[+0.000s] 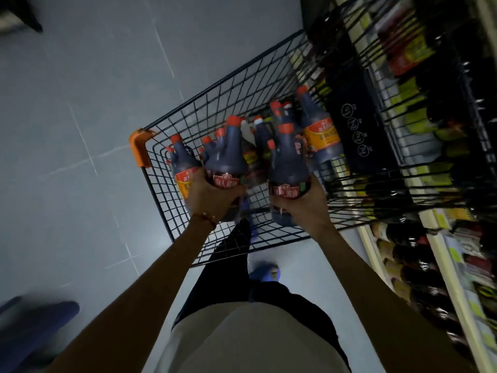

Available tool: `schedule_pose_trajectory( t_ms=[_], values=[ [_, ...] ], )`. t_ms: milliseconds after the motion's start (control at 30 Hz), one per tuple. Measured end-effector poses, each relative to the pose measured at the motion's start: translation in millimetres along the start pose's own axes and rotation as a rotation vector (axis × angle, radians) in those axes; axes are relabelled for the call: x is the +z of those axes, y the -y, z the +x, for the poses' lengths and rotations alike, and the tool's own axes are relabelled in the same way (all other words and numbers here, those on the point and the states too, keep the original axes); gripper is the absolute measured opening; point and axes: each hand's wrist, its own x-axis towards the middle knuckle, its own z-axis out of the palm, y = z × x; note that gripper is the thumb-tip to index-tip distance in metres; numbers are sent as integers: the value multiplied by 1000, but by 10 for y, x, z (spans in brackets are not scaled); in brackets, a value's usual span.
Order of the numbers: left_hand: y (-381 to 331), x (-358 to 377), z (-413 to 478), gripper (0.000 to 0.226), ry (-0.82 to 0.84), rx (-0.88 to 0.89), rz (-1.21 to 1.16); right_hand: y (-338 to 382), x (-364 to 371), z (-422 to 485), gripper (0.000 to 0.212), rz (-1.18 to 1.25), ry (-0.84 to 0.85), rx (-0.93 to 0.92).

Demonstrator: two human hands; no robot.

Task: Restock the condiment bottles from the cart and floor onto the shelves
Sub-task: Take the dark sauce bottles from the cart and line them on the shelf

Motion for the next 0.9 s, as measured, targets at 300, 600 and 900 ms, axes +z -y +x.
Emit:
schedule_pose_trajectory(
  t_ms=[300,600,900],
  values=[
    [-618,100,-1003,62,43,333,3,-7,-771,-907,80,218,-144,-202],
    [-729,461,-2097,76,173,584,26,-507,-1503,-2079,106,309,-422,-268],
    [-889,1111,-2973,70,381,750,82,-1230,-2166,-2967,98,326,-635,-274]
  ],
)
